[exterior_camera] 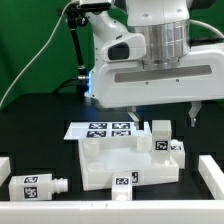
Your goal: Assemble one leg
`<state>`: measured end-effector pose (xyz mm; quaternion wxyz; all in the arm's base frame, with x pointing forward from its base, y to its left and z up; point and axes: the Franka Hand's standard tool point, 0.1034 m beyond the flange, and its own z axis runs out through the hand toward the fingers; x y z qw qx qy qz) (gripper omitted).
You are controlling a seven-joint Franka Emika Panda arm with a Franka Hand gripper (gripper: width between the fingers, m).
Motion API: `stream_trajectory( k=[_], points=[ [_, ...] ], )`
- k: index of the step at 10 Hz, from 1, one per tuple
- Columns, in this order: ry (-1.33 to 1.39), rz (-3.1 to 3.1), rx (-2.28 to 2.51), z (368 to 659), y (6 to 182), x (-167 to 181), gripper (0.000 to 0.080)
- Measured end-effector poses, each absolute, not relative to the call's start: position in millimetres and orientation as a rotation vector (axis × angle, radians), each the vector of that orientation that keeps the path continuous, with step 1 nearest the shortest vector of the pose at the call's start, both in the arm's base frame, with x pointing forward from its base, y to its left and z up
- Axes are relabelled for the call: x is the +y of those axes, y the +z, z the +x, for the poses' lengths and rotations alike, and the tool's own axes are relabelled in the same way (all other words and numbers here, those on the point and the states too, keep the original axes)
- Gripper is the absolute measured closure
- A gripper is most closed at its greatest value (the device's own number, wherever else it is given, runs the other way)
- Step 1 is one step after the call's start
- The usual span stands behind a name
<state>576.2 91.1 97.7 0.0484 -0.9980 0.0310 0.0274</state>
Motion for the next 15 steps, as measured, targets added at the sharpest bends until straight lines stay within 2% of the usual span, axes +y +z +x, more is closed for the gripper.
stream_trajectory(
  k=[2, 11, 13, 15],
  points=[
    [0.081, -3.038, 0.044, 577.1, 96.8, 78.8, 0.0150],
    [0.080, -3.039, 0.032, 572.0, 92.2, 85.7, 0.0150],
    [0.081, -3.039, 0.018, 570.5, 90.5, 85.4, 0.0173],
    [0.080, -3.039, 0.017, 570.6, 90.5, 85.5, 0.0521]
  ],
)
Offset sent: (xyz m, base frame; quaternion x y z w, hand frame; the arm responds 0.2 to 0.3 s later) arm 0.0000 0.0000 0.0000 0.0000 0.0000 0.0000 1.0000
